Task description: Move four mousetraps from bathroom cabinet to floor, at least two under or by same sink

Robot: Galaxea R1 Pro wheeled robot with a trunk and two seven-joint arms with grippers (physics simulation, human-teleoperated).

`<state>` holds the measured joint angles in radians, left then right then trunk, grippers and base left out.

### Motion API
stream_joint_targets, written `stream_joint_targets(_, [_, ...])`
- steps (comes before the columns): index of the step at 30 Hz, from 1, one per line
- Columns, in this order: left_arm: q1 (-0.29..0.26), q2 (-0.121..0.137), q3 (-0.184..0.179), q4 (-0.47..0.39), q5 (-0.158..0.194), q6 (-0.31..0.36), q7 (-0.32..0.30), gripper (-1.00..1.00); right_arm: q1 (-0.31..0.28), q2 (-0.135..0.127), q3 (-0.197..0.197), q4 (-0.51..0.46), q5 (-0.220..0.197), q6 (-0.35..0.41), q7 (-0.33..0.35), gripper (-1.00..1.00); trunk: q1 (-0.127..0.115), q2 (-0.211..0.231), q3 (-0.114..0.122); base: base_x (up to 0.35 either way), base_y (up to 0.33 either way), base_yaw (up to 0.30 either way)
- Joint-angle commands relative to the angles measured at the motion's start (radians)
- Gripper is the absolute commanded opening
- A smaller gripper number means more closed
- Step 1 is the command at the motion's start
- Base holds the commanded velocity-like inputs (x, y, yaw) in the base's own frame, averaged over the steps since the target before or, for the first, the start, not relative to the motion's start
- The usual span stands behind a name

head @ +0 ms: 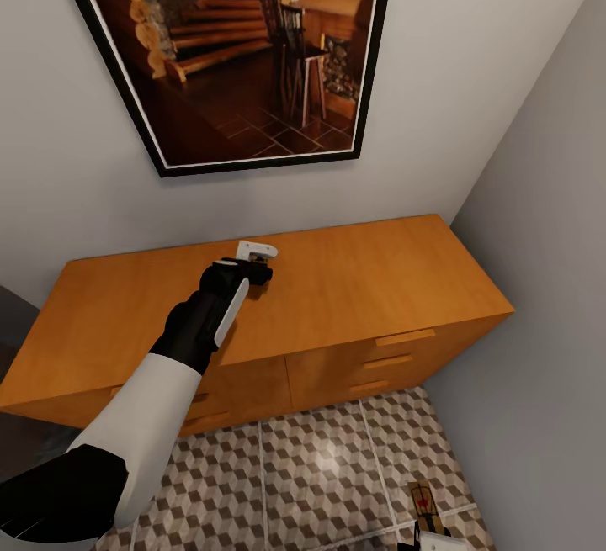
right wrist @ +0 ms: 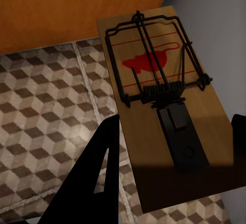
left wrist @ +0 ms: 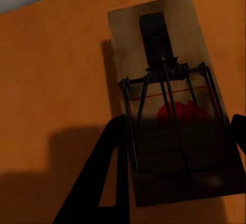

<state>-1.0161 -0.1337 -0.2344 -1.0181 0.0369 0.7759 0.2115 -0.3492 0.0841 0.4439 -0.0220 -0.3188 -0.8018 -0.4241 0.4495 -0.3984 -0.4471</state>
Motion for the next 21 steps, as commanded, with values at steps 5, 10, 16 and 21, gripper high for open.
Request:
stream_joint_targets(5, [-0.001, 0.0, -0.002, -0.032, 0.003, 0.006, 0.007, -1.0, -0.001, 0.0, 0.009, 0.001, -0.006, -0.002, -0.004, -1.0, 0.001, -0.002, -0.001, 0.0, 0.0, 0.0])
stream_joint_targets(10, [-0.001, 0.0, -0.002, -0.069, 0.003, 0.008, 0.008, -1.0, -0.001, 0.0, 0.009, 0.001, -0.006, -0.002, -0.004, -1.0, 0.001, -0.002, -0.001, 0.0, 0.0, 0.0])
stream_joint_targets(16, [-0.001, 0.0, -0.002, -0.076, 0.004, 0.008, 0.008, -1.0, -0.001, 0.0, 0.009, 0.001, -0.006, -0.002, -0.003, -1.0, 0.001, -0.002, -0.001, 0.0, 0.0, 0.0])
stream_joint_targets(21, [0.005, 0.002, -0.002, -0.069, 0.004, 0.008, 0.008, -1.0, -0.001, 0.0, 0.009, 0.001, -0.006, -0.003, -0.004, -1.0, 0.001, -0.002, -0.001, -0.158, 0.0, 0.0])
